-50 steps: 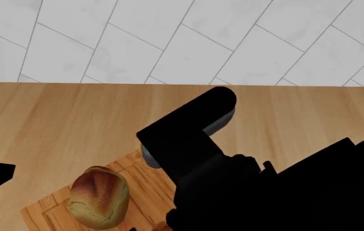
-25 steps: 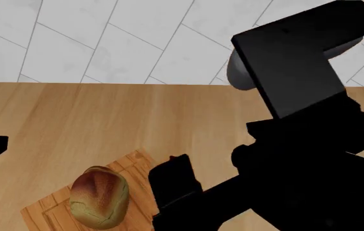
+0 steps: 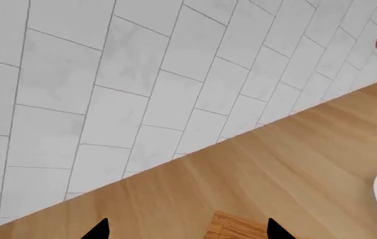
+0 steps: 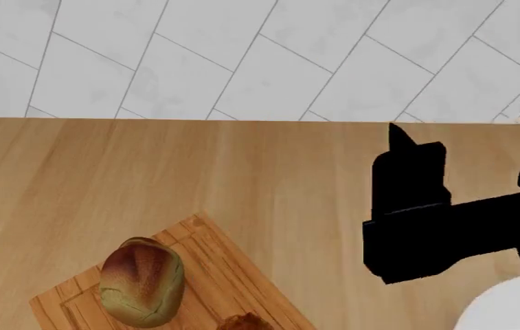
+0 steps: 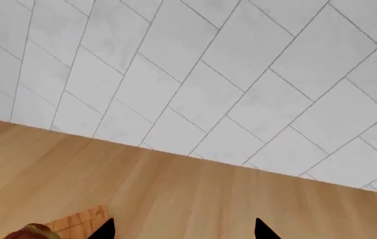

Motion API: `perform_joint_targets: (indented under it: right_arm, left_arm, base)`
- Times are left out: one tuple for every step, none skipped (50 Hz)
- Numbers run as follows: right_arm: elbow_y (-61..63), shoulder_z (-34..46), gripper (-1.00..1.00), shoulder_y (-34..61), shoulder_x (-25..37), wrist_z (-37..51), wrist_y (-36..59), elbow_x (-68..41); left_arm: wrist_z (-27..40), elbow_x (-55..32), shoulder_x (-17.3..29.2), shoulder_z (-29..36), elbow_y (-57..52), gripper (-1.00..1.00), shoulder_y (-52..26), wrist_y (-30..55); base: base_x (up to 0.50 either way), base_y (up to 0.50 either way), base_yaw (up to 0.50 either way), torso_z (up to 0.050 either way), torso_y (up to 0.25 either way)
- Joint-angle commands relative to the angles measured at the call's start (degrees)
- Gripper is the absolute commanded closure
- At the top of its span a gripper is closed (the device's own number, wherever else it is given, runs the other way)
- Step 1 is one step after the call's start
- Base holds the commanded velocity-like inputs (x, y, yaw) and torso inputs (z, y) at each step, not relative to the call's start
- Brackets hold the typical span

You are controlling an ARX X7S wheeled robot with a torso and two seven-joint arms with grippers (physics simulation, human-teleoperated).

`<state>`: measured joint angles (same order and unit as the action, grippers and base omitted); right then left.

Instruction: Place all breads on the cutting board.

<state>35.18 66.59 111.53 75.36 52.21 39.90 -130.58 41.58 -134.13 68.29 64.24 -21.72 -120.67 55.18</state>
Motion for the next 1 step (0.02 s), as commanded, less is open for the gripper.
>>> perform_joint_targets:
  right_arm:
    - [3.86,-0.83,-1.0,-2.76,7.41,-1.75,-5.56,4.91]
  left_arm:
    - [2.74,6.43,2.08,-0.67,-3.39,-1.0,2.12,-3.1]
  base:
    - [0.0,0.0,0.0,0.0,0.0]
